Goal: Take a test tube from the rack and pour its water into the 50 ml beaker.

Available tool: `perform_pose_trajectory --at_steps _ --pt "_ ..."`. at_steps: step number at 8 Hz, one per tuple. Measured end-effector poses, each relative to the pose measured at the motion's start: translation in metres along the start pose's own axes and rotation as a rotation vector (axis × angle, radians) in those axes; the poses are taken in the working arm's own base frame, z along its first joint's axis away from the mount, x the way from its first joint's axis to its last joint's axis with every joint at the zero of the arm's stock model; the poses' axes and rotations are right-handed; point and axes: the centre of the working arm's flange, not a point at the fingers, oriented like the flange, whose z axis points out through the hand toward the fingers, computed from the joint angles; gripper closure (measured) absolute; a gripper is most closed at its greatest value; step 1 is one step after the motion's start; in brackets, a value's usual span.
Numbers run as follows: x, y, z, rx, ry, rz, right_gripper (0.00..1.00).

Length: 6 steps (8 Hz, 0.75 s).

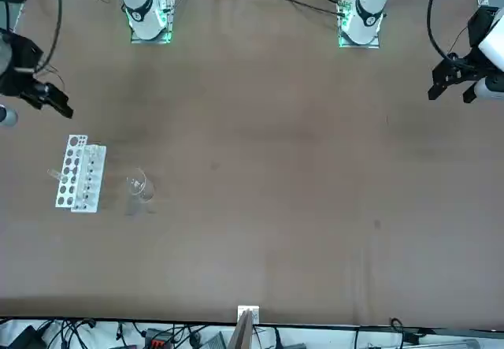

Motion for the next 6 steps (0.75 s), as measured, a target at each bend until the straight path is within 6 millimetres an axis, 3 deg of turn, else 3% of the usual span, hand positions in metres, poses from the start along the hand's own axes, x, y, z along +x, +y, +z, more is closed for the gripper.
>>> perform_pose_trajectory --at_steps 2,4,6 --pt "0.006 -0.052 0.037 -0.123 0.042 0.148 0.0" --pt "0.005 -0.108 0.085 -0.268 0.112 0.295 0.0" --pt "0.01 -0.128 0.127 -0.411 0.235 0.458 0.0"
